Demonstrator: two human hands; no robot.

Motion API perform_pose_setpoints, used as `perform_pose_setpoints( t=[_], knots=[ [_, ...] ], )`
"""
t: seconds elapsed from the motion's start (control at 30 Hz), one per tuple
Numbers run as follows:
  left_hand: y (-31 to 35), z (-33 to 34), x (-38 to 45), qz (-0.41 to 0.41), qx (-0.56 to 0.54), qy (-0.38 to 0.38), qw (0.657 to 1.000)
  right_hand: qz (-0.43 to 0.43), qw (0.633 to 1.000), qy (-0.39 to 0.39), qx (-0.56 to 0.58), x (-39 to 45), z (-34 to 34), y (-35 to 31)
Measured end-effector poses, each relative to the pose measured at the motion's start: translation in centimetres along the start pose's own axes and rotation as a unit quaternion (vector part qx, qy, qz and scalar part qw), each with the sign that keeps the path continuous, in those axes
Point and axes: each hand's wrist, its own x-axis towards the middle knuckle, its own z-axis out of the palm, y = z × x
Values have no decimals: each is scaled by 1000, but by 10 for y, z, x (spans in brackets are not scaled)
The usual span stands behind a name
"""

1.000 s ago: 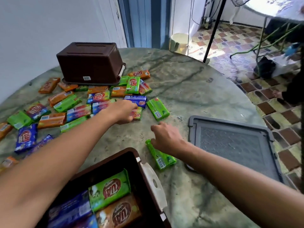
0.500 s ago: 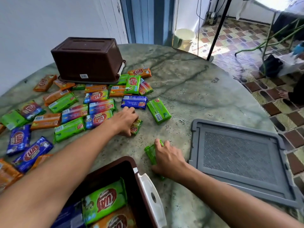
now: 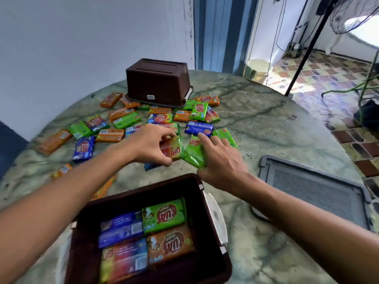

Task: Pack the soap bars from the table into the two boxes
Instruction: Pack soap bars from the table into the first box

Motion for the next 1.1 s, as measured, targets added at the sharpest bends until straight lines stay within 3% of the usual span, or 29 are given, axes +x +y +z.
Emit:
perform_pose_setpoints(
  t=[0.13, 0.3, 0.53, 0.63, 0.7, 0.93, 1.1],
  knots=[
    [-15, -17, -85, -50, 4, 17, 999, -111, 994, -12, 1, -19, -15, -44],
    [-25, 7, -168, -92, -10, -25, 995, -207, 969, -133, 3, -40, 6, -87],
    [-10, 87, -193, -103, 38, -131, 985, -273, 924, -251, -97, -63, 60, -89],
    [-3, 109, -195, -85, 100, -147, 980, -332, 903, -228, -147, -72, 78, -81],
    [1, 114, -195, -82, 124, -139, 979, -317, 912, -190, -175, -73, 89, -77],
    [-2, 121, -195, -38, 153, -112, 981, -288, 923, -187, -174, -73, 102, -80],
    [-5, 137, -185, -102, 159, -177, 966, -211, 928, -239, -194, -69, 117, -73]
  ],
)
